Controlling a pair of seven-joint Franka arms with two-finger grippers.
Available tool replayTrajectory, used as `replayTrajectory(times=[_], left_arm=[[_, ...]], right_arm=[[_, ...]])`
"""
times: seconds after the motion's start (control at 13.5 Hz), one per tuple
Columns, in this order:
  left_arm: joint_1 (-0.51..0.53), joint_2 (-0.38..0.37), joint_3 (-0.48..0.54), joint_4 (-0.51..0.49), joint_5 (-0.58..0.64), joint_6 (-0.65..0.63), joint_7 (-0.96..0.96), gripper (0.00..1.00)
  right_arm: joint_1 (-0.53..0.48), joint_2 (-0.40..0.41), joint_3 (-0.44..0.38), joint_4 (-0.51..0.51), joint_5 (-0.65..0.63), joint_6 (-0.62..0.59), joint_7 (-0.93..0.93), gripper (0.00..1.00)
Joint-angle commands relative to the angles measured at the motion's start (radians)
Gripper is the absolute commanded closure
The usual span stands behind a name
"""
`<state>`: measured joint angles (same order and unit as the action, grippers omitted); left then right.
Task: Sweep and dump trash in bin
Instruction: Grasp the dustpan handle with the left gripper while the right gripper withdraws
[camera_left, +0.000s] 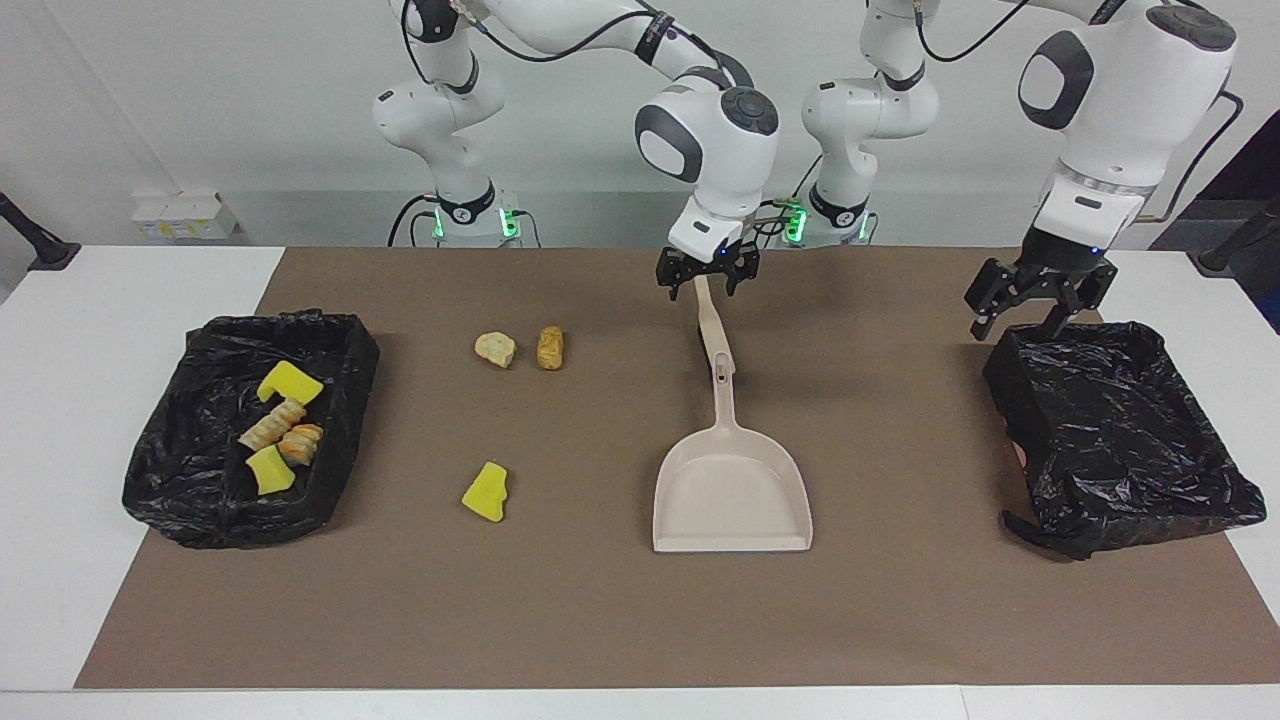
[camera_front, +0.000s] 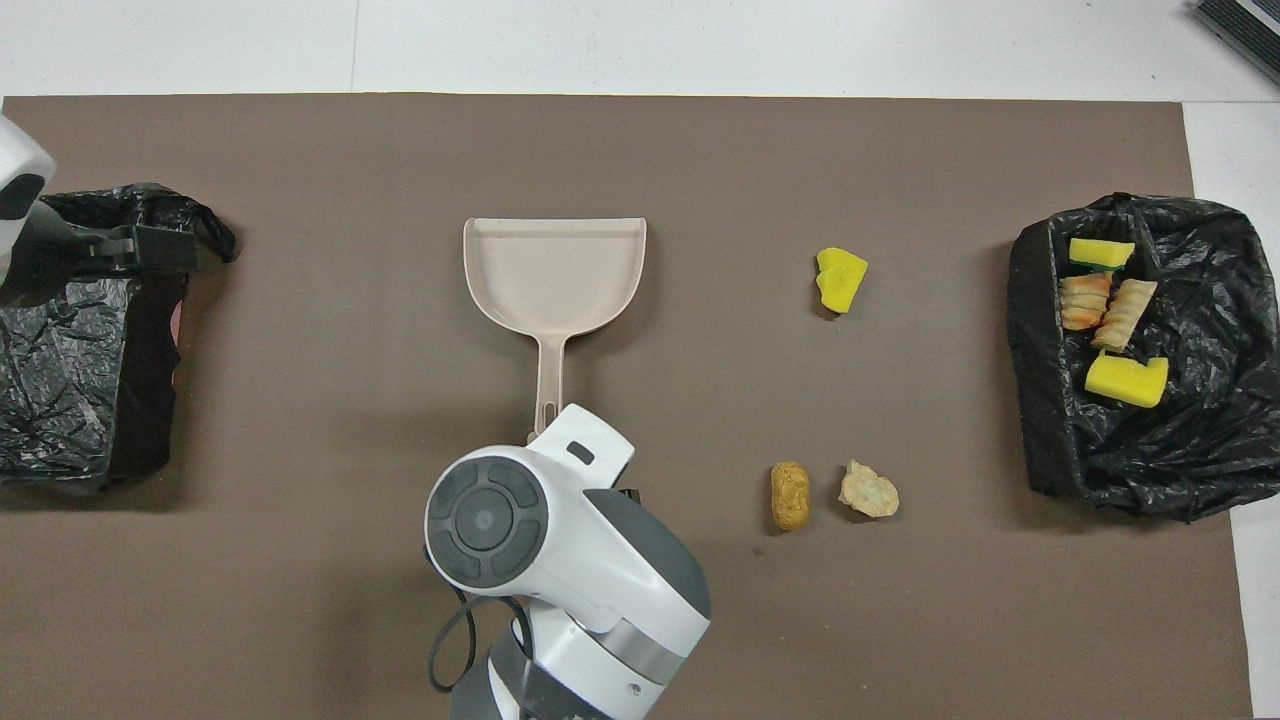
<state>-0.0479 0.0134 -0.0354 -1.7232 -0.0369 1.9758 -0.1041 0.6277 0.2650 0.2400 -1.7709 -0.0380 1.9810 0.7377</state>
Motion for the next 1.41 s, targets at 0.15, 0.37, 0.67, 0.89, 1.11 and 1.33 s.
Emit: replayTrajectory(times=[0.15, 0.37, 0.67, 0.89, 1.11, 1.33], left_arm=[[-0.121, 0.101, 0.002, 0.054, 0.012, 0.083, -0.101, 0.00], [-0.176, 0.142, 0.002, 0.050, 0.017, 0.121, -0.189, 0.00], [-0.274, 0.229, 0.003, 0.054, 0.041, 0.138, -0.290, 0.00], [-0.337, 0.266, 0.002, 0.034, 0.100, 0.181, -0.348, 0.00], [-0.401, 0.298, 0.002, -0.011, 0.097, 0.189, -0.347, 0.00], [-0.437, 0.266, -0.006, -0.110, 0.089, 0.215, -0.338, 0.00]], right_arm=[[0.065, -0.098, -0.001, -0.222, 0.046, 0.150, -0.002, 0.00], [0.107, -0.107, -0.001, -0.284, 0.059, 0.166, -0.008, 0.14], [0.129, -0.129, -0.001, -0.374, 0.061, 0.285, -0.001, 0.27], [0.130, -0.132, -0.001, -0.375, 0.067, 0.282, 0.006, 0.40], [0.130, -0.130, -0.001, -0.372, 0.082, 0.280, 0.043, 0.47], [0.130, -0.130, -0.001, -0.372, 0.082, 0.282, 0.048, 0.55]])
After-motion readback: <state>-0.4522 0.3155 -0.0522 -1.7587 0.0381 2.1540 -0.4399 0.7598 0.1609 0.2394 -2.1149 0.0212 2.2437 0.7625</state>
